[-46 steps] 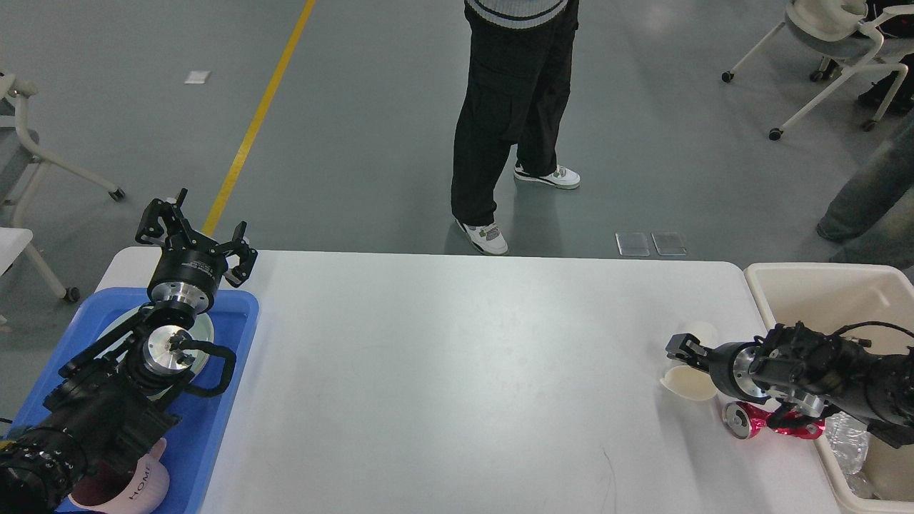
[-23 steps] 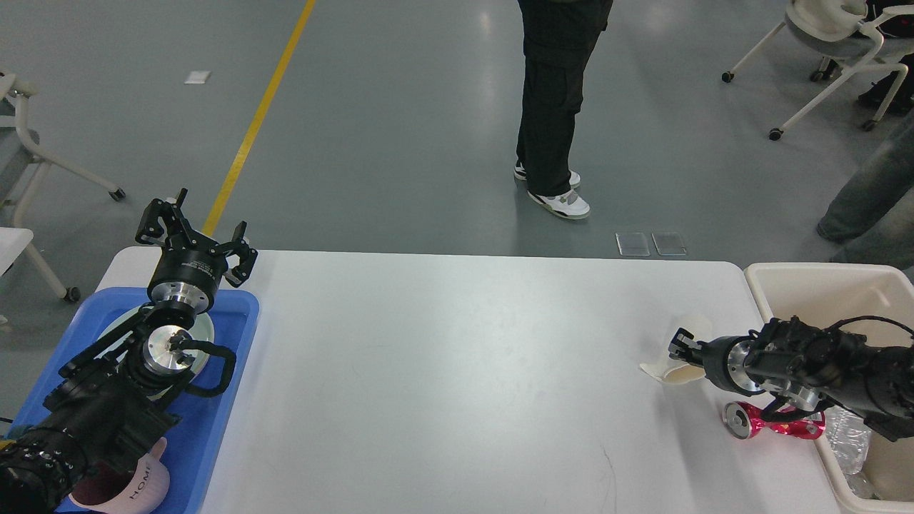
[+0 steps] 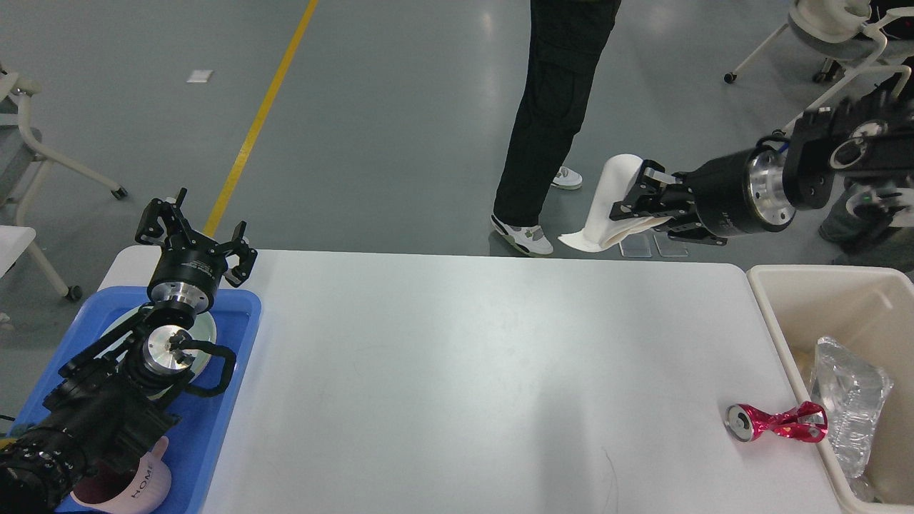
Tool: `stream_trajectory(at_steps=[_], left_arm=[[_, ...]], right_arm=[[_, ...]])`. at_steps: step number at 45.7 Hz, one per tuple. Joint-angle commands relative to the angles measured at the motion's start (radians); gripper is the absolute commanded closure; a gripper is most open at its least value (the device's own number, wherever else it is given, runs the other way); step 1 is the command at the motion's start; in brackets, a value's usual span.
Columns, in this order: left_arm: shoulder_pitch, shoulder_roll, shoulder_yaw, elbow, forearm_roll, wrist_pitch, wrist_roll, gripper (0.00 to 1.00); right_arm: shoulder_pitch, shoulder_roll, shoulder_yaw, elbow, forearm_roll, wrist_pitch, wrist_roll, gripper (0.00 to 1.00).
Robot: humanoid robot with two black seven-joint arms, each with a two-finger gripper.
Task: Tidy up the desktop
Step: 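Lift the paper cup and drop it into the white bin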
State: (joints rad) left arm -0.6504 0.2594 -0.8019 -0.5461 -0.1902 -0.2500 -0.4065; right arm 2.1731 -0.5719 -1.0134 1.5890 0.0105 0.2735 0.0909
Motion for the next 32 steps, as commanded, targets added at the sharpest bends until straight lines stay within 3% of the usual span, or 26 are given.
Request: stream_trajectory(at_steps=[1,7,11,16,26,29,32], left_arm=[[0.0,0.0,0.0,0.0,0.0,0.0,0.0,0.04],[0.0,0.001,0.0,0.0,0.0,0.0,0.0,0.04],[0.0,0.0,0.0,0.0,0.0,0.0,0.0,0.04],[0.0,0.0,0.0,0.0,0.0,0.0,0.0,0.04],[0.0,0.0,0.001,0.0,0.0,0.0,0.0,0.04],[0.0,0.0,0.001,0.0,0.0,0.0,0.0,0.04],[0.0,0.0,0.001,0.0,0.0,0.0,0.0,0.04]], right_arm=[[0.108,0.041,-0.017,0.072,-0.001,0.032,0.0,1.0],[0.038,0.046,-0.06,-0.003,-0.012,0.015,0.0,1.0],[-0.105,0.04,-0.109,-0.163,-0.017,-0.005,0.001,1.0],[-0.361,0.026,-0.131,-0.511,-0.015,-0.016,0.003,1.0],[-1.022,0.073,-0.105,-1.364,0.006,-0.034,0.01,1.0],[-1.177,0.109,-0.076,-1.526,0.028,-0.042,0.0,1.0],[-1.269,0.119,-0.06,-1.592,0.057,-0.059,-0.016,1.0]])
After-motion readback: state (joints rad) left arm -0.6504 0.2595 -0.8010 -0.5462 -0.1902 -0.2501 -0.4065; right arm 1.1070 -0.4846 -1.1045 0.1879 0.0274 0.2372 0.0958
